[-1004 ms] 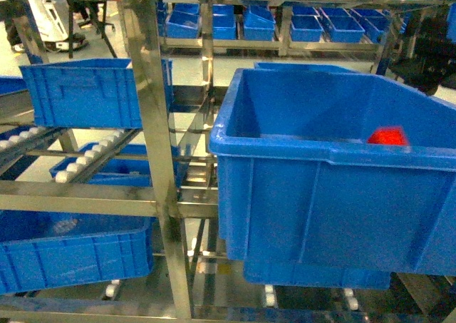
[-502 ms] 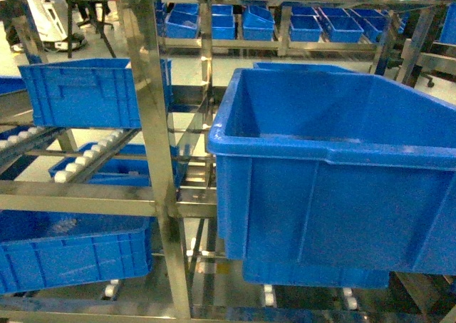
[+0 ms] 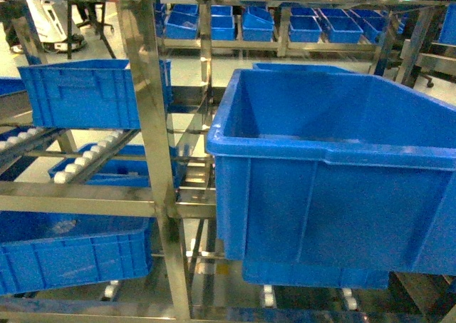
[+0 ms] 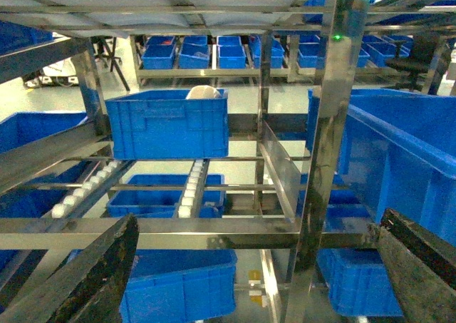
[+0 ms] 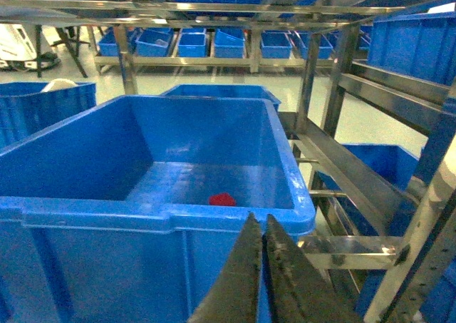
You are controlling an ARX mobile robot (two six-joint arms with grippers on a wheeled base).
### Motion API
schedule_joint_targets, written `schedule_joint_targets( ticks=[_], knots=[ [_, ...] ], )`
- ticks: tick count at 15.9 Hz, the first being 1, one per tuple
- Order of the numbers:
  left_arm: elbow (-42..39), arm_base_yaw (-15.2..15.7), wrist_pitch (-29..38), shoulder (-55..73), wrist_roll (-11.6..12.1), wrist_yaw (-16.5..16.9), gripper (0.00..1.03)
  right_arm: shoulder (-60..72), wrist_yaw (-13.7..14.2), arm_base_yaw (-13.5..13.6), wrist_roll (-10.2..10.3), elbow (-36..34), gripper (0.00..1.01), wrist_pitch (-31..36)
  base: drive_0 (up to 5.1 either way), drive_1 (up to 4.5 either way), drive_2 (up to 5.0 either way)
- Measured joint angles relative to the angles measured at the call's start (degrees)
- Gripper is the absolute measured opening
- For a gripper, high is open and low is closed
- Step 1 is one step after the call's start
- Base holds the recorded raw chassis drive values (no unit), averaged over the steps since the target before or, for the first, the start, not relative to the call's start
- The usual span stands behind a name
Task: Place magnetic block on left shelf second layer
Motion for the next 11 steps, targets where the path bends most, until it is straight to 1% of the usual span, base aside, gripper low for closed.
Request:
schedule_joint_targets(
  ticks=[1,3,7,9,10,11],
  knots=[
    [0.0,0.0,0.0,0.0,0.02,0.04,0.98,-2.62,-0.22,0.09,-0.24,-1.05,0.02,-1.36,0.0,0.0,0.0],
    [0.0,0.0,0.0,0.0,0.0,0.02,0.98,-6.99,-0.22,0.09,-0.24,-2.84,0.02,-4.02,0.0,0.0,0.0],
    [0.0,0.0,0.0,0.0,0.0,0.04,0.98,-9.49,-0.22,0.09,-0.22,-3.65,0.02,-5.81,0.0,0.0,0.0],
    [0.0,0.0,0.0,0.0,0.0,0.02,0.98,-13.4,-0.22,0.09,-0.24,-4.39,0.02,-8.55,0.0,0.0,0.0],
    [0.0,0.0,0.0,0.0,0.0,0.02,0.98,-13.9,-0.22,0.09,-0.24,-6.01,0.02,-5.88,0.0,0.0,0.0],
    [0.02,0.0,0.0,0.0,0.0,0.02,0.98,-15.41,-0.2,0.09,-0.24,-6.08,0.02,-8.98,0.0,0.0,0.0]
  ],
)
